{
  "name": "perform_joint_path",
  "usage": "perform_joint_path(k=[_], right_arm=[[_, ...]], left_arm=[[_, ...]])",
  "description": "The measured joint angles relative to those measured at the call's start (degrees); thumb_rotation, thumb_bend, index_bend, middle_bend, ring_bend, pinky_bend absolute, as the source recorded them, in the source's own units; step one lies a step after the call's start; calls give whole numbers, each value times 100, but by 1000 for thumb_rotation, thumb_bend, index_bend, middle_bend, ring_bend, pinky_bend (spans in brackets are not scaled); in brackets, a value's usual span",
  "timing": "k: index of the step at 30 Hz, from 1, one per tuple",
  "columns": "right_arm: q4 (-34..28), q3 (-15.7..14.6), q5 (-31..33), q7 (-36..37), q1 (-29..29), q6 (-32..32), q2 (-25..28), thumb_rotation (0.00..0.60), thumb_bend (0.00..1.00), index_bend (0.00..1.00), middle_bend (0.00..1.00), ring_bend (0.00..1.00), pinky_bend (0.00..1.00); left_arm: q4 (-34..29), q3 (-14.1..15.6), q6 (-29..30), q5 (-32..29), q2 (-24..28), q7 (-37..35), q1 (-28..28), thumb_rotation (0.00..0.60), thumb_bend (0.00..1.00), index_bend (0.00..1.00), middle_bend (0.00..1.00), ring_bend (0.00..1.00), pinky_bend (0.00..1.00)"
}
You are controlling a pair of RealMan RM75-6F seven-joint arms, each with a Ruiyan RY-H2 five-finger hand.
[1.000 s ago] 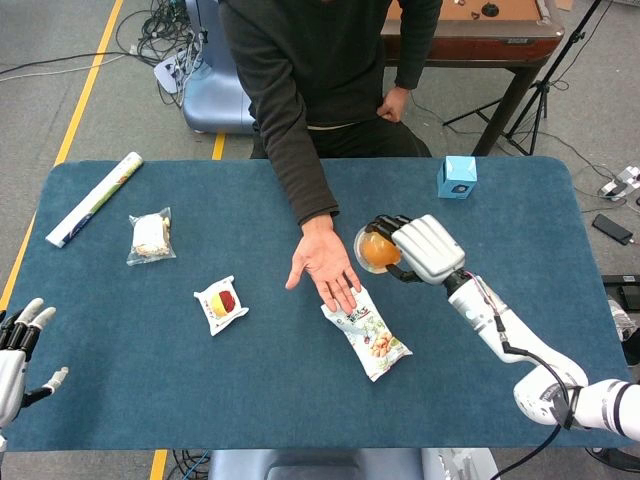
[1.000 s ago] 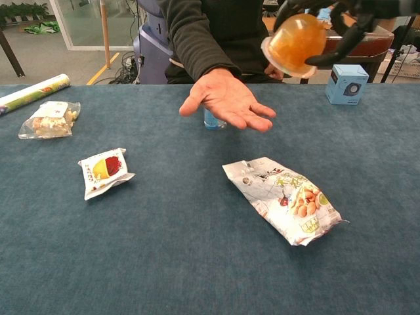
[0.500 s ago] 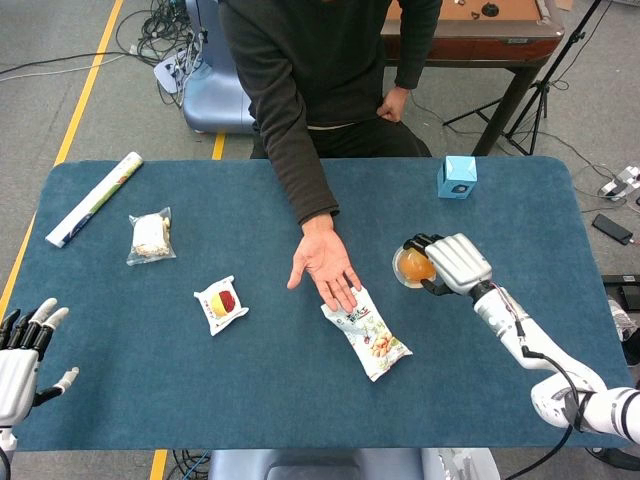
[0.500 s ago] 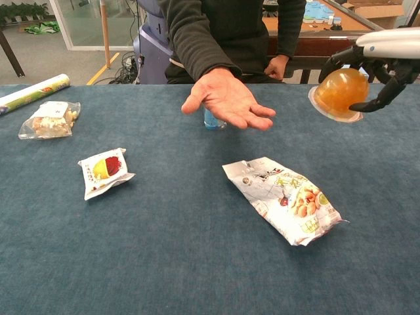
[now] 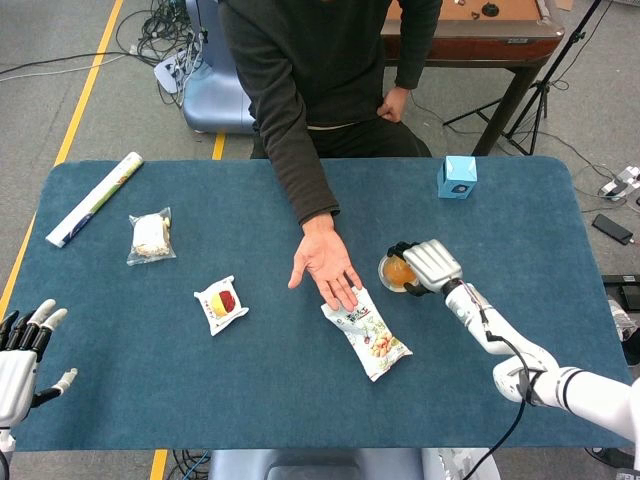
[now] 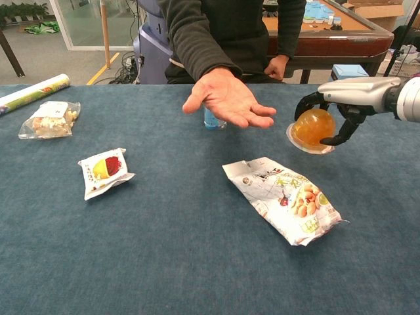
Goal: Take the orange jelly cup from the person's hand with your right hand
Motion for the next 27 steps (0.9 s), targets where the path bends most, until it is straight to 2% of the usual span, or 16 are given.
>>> perform_joint_path(k=[2,3,7,10,16,19,23,27], right_arm=[[124,-13,45,-40,29,-76,-93,600,511,558,363,317,641],[150,-22,71,-58,35,-107,-116,600,509,491,334,278,603],[150,-83,193,-161,14,-194,-110,600,507,202,184,89,393],[108,-108,246,-216,-43,-158,-75,600,507,87,101,7,271],[-104,-87,219,-206,-250,278,87,600,507,78,86,0,235],[-402,-90,180,-205,-404,537,330,600,507,78,88,0,235],[-910,-145,42,-308,-694,1025,740,600,507,81,137,9,235],[-1428,-225,-83,-465,-1103,1719,1155,600,506,144,168,38,237]], left_arm=[[20,-1,-9,-18,-3,-11,2,600,210,144,75,89,17],[27,0,-13,-26,-4,-16,4,600,210,144,75,89,17],[53,-3,-6,-41,-7,-49,13,600,210,144,75,89,17],[61,4,-42,-55,-9,-48,8,600,211,144,75,89,17],[65,-17,-50,-62,-9,-65,-12,600,211,144,75,89,17],[75,-34,-72,-82,-7,-70,-30,600,210,144,75,89,17],[89,-56,-81,-86,-7,-81,-54,600,211,144,75,89,17],[94,-80,-105,-138,-3,-88,-66,600,210,144,75,89,17]])
